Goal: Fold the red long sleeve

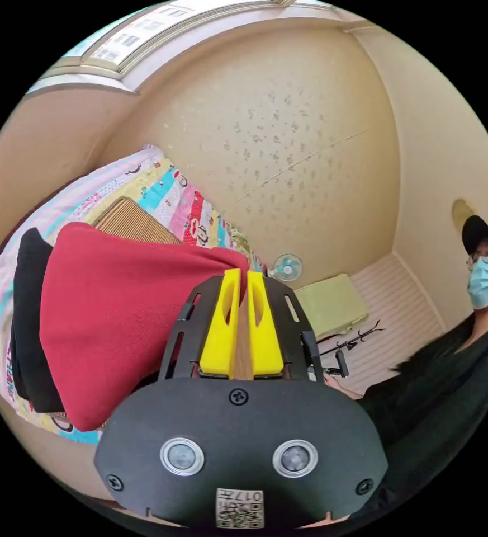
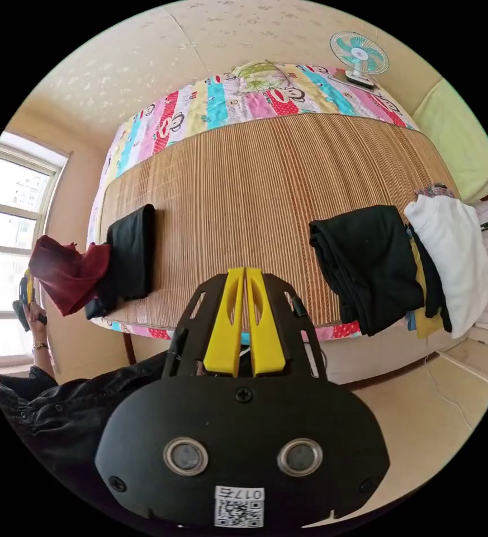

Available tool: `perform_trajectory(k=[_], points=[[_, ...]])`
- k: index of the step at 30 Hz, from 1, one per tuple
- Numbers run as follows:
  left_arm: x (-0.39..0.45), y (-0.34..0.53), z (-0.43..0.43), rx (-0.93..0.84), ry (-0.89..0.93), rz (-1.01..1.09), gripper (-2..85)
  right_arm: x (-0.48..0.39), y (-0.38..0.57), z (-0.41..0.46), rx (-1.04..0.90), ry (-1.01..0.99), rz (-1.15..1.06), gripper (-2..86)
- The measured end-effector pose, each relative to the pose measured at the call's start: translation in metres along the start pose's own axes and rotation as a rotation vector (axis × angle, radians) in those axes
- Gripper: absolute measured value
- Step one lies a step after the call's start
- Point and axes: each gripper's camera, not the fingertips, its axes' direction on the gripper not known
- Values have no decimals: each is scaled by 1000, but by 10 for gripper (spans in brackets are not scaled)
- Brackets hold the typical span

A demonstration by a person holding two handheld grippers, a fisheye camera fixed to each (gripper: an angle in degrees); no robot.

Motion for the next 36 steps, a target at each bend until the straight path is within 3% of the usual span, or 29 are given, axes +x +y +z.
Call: perform_trajectory(k=[4, 9, 14, 17, 21, 22, 23, 26, 29, 31, 33, 36], points=[[121, 36, -58, 133, 444, 345, 7, -32, 6, -50, 186, -271, -253, 13], [226, 68, -59, 176, 984, 662, 7, -79, 23, -136, 422, -479, -578, 46], [288, 119, -9, 151, 1331, 631, 7, -90, 60, -225, 699, -683, -783, 108], [330, 174, 49, 36, 1552, 585, 8, -101, 67, -232, 613, -664, -852, 161], [377, 269, 133, -151, 1673, 443, 10, -121, 63, -178, 215, -828, -951, 182], [385, 296, 152, -209, 1670, 406, 12, -123, 68, -167, 154, -878, -986, 74], [388, 308, 160, -238, 1661, 392, 13, -121, 72, -166, 156, -911, -1008, 21], [391, 354, 171, -370, 1484, 399, 21, -101, 95, -189, 368, -709, -899, 5], [375, 377, 155, -477, 953, 391, 34, -87, 114, -230, 533, -572, -829, 4], [366, 398, 139, -472, 394, 387, 45, -99, 125, -246, 570, -447, -816, 9], [370, 418, 136, -431, 135, 371, 98, -117, 131, -247, 581, -302, -824, 15], [400, 464, 159, -464, 148, 397, 158, -138, 130, -246, 574, -193, -813, 29]])
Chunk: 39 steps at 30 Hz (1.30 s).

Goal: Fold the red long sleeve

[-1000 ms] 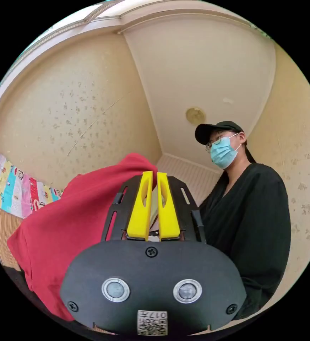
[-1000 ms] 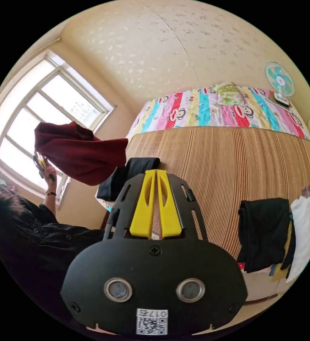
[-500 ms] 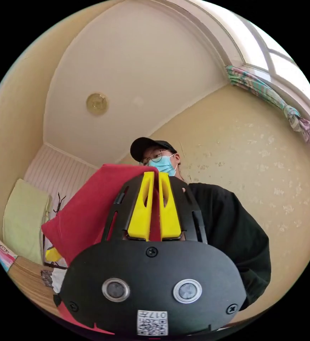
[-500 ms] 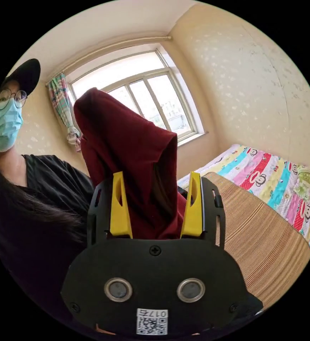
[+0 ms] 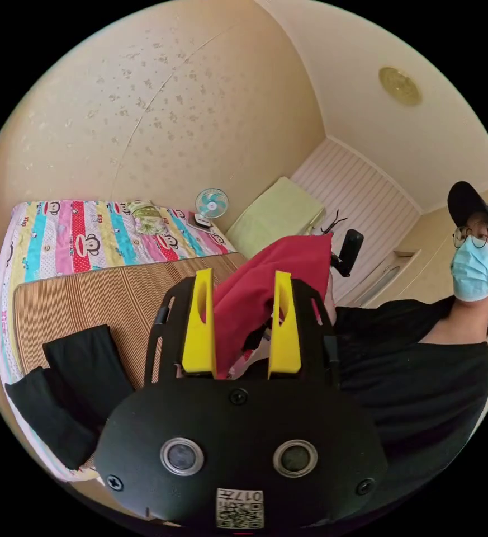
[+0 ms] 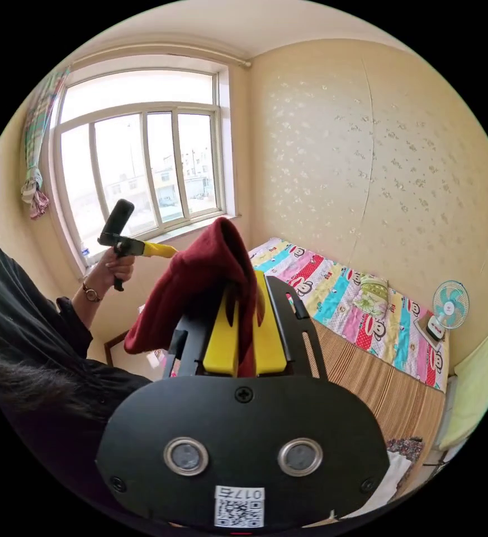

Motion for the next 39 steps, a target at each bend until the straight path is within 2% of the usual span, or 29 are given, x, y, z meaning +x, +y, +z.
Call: perform_trajectory(k=[3, 7, 12, 14, 16, 18, 22, 23, 25, 28, 31, 36, 39], points=[[63, 13, 69, -66, 30, 123, 177, -5, -14, 5, -30, 29, 16, 37], [142, 36, 165, -132, -190, 234, 183, -11, -31, -7, 2, 120, 14, 41], [185, 51, 237, -105, -410, 345, 179, -12, -50, -32, 72, 183, 46, 45], [187, 49, 254, -74, -490, 351, 165, -12, -54, -44, 112, 160, 41, 45], [173, 41, 271, -77, -530, 281, 78, -5, -56, -58, 150, 122, 50, 46], [160, 38, 264, -13, -429, 225, 36, 4, -57, -64, 143, 113, 44, 47], [119, 24, 206, 229, -43, 146, 25, 44, -35, -63, 133, 162, 44, 54], [112, 20, 198, 256, -10, 124, 24, 52, -30, -61, 120, 142, 46, 56], [94, 1, 179, 291, 93, 107, 18, 81, -1, -55, 100, -39, 79, 84], [100, -18, 169, 283, 114, 151, 10, 105, 60, -48, 165, -327, 109, 139], [119, -28, 160, 254, 120, 254, 7, 119, 130, -37, 173, -519, 146, 151], [147, -34, 127, 220, 200, 408, 3, 137, 207, -3, 58, -645, 258, 168], [163, -40, 97, 227, 184, 470, 2, 148, 205, 21, 72, -647, 280, 171]])
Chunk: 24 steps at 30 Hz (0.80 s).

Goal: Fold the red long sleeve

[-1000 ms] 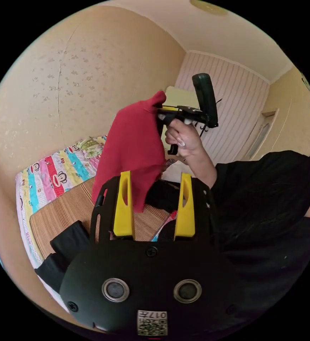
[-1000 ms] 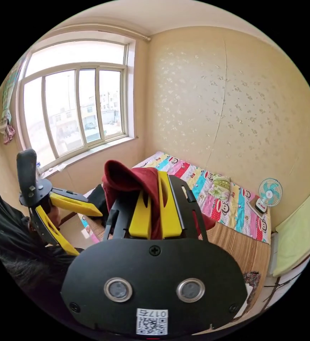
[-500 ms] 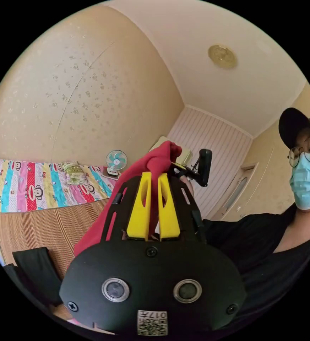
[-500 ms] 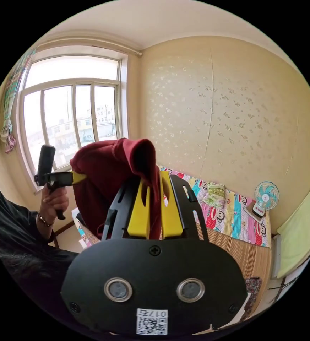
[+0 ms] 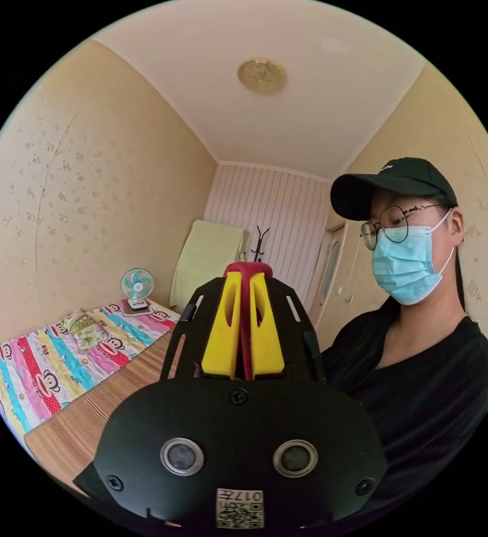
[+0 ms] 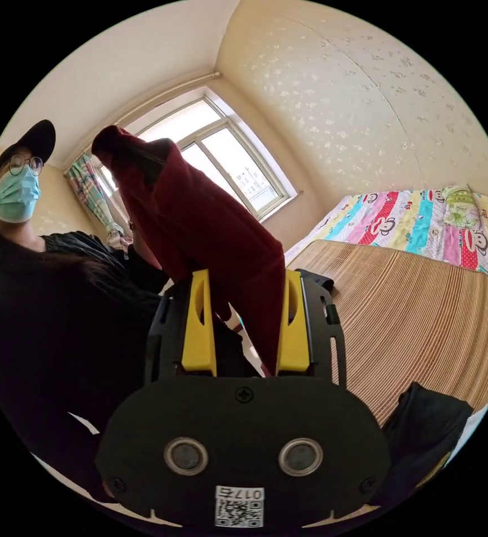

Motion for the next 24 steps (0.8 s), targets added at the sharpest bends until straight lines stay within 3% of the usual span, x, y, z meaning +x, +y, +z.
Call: perform_trajectory(k=[2, 5, 9, 13, 18, 20, 24], points=[[2, -11, -17, 7, -18, 26, 3, 13, -20, 9, 9, -55, 8, 160], [-10, -25, -56, 24, -72, -8, 2, 11, -63, 6, 19, -131, -66, 70], [-21, -25, -149, 93, -242, -13, 1, -39, -102, -58, 183, 122, -169, 42], [-16, -8, -226, 87, -360, -40, 0, -108, -126, -122, 323, 156, -335, 38], [-37, -43, -271, 39, -572, -93, 2, -166, -200, -153, 277, 325, -382, 36], [-65, -72, -287, 32, -640, -95, 4, -171, -238, -152, 235, 387, -345, 37], [-223, -144, -314, -102, -583, -276, 12, -116, -336, -124, 78, 581, -181, 42]])
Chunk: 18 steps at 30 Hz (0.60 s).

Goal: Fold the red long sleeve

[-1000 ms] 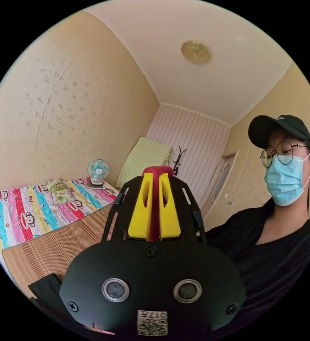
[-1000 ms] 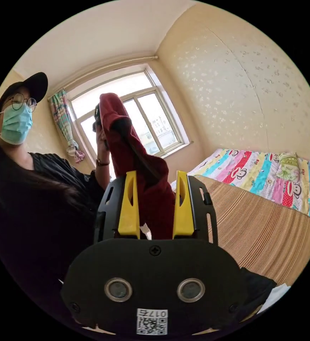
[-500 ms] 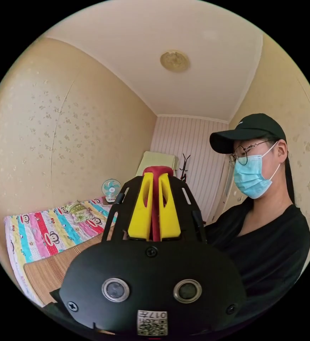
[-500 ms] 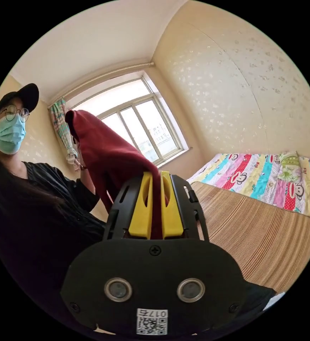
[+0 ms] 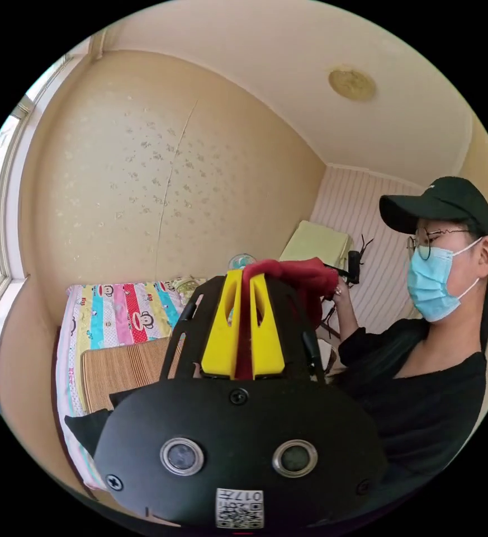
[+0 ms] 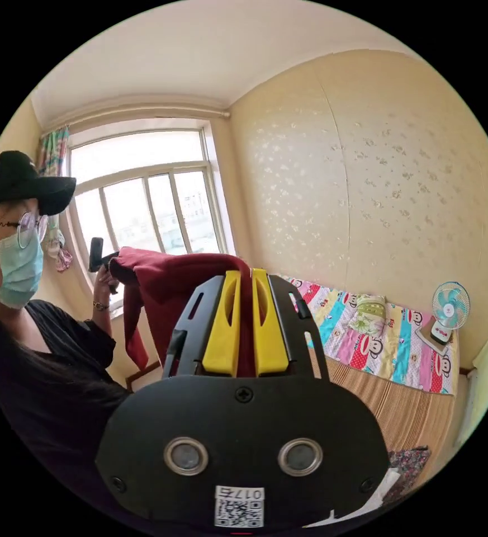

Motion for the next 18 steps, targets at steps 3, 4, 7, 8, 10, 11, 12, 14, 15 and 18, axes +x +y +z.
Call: perform_trajectory(k=[3, 4, 7, 8, 10, 11, 12, 14, 15, 18], points=[[-138, -56, 104, -277, -24, -132, 32, 69, -30, 117, -294, 117, 40, 53], [-203, -62, 155, -369, -62, -192, 49, 102, -27, 176, -413, 189, 68, 64], [-366, -23, 274, -538, -236, -432, 78, 180, 30, 317, -608, 393, 189, 78], [-392, -8, 293, -580, -261, -485, 79, 190, 46, 339, -640, 429, 216, 78], [-450, 54, 345, -631, -254, -570, 77, 204, 120, 404, -719, 410, 301, 75], [-456, 71, 356, -637, -243, -572, 76, 202, 140, 416, -730, 376, 318, 73], [-460, 107, 379, -674, -214, -557, 74, 195, 184, 438, -765, 308, 349, 70], [-456, 166, 412, -775, -183, -522, 72, 182, 256, 466, -866, 251, 392, 64], [-449, 207, 428, -851, -172, -518, 69, 173, 304, 475, -935, 252, 436, 65], [-431, 305, 444, -1053, -51, -520, 51, 149, 410, 468, -1061, 195, 542, 55]])
